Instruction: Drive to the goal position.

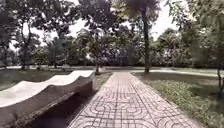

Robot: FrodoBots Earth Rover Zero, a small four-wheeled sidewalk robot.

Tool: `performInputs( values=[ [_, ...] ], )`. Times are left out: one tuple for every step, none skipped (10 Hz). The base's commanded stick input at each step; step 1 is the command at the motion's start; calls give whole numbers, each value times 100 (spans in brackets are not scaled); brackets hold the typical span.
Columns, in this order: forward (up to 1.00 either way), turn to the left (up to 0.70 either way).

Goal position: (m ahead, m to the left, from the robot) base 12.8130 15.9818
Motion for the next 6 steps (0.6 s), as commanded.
performInputs(
  values=[
    [100,0],
    [100,0],
    [100,0],
    [100,0],
    [100,0],
    [100,0]
  ],
)
